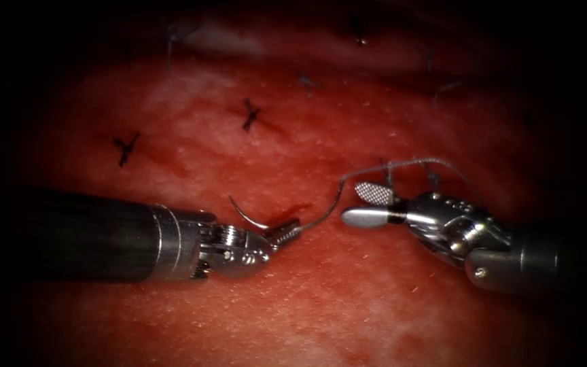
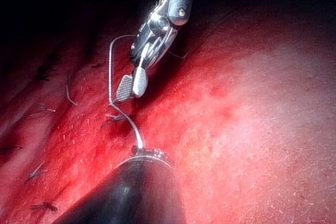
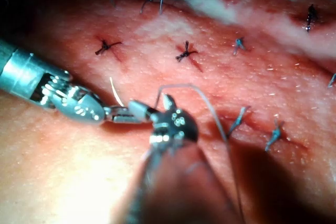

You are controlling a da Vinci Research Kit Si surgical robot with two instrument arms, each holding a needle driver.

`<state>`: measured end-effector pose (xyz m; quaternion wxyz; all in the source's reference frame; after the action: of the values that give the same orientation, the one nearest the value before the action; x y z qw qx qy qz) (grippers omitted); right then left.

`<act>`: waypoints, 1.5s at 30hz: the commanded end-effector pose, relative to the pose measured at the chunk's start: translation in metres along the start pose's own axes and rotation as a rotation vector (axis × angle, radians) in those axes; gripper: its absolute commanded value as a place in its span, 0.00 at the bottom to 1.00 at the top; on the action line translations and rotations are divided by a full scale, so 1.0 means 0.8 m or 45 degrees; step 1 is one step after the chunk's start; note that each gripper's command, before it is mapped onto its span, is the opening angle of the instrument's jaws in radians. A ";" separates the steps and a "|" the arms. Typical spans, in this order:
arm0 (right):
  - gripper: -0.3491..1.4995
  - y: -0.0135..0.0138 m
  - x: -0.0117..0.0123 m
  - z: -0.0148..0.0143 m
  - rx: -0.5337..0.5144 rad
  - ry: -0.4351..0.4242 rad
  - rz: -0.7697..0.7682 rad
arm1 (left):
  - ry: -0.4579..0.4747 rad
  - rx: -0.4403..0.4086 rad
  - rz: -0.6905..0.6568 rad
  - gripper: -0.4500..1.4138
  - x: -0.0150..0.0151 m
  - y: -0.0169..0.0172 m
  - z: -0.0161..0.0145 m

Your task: Wound Closure

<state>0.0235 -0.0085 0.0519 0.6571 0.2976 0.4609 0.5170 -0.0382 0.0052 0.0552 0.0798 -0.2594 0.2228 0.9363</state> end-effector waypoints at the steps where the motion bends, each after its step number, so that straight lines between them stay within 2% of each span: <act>1: 0.77 0.0001 -0.0001 0.0013 0.001 0.004 -0.002 | 0.008 0.001 0.001 0.00 0.0006 0.0004 0.0006; 11: 0.76 -0.0001 -0.0001 0.0023 -0.018 0.014 0.000 | 0.041 0.013 0.029 0.00 0.0031 -0.0001 -0.0015; 14: 0.71 -0.0004 -0.0001 0.0026 -0.020 0.016 0.009 | 0.043 0.017 0.034 0.00 0.0034 0.0000 -0.0014; 15: 0.64 -0.0004 -0.0001 0.0026 -0.024 0.017 0.009 | 0.042 0.017 0.034 0.00 0.0034 0.0000 -0.0013; 18: 0.07 -0.0003 0.0002 0.0024 -0.049 0.039 -0.001 | 0.040 0.019 0.041 0.00 0.0034 0.0001 -0.0013; 19: 0.00 -0.0003 0.0004 0.0023 -0.068 0.052 -0.021 | 0.040 0.019 0.049 0.00 0.0034 0.0001 -0.0013; 22: 0.00 0.0000 0.0008 0.0020 -0.101 0.103 -0.184 | 0.052 0.016 0.050 0.00 0.0034 0.0003 -0.0014; 24: 0.00 0.0001 0.0008 0.0018 -0.134 0.112 -0.217 | 0.065 0.012 0.051 0.00 0.0034 0.0006 -0.0014; 25: 0.00 0.0003 0.0009 0.0015 -0.160 0.115 -0.325 | 0.087 -0.009 0.025 0.18 0.0035 0.0007 -0.0016; 30: 0.00 0.0005 0.0011 0.0010 -0.159 0.101 -0.581 | 0.159 -0.120 -0.182 0.59 0.0041 0.0005 -0.0025; 31: 0.00 0.0005 0.0011 0.0009 -0.130 0.099 -0.629 | 0.170 -0.150 -0.225 0.60 0.0042 0.0003 -0.0029; 33: 0.00 0.0004 0.0011 0.0009 -0.089 0.094 -0.707 | 0.186 -0.236 -0.300 0.68 0.0044 -0.0007 -0.0037; 37: 0.00 0.0001 0.0013 0.0010 -0.016 0.070 -0.805 | 0.170 -0.373 -0.410 0.68 0.0050 -0.0030 -0.0049; 40: 0.00 -0.0004 0.0011 0.0012 0.004 -0.010 -0.887 | 0.151 -0.464 -0.479 0.67 0.0053 -0.0051 -0.0054; 42: 0.00 -0.0013 0.0007 0.0014 0.013 -0.109 -0.966 | 0.107 -0.541 -0.508 0.66 0.0055 -0.0064 -0.0055; 45: 0.00 -0.0026 0.0006 0.0018 0.065 -0.142 -1.090 | 0.035 -0.654 -0.522 0.66 0.0057 -0.0076 -0.0051</act>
<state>0.0247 -0.0086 0.0501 0.8303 0.1221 0.5185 0.1640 -0.0381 0.0091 0.0469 0.1958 -0.3174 -0.0891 0.9236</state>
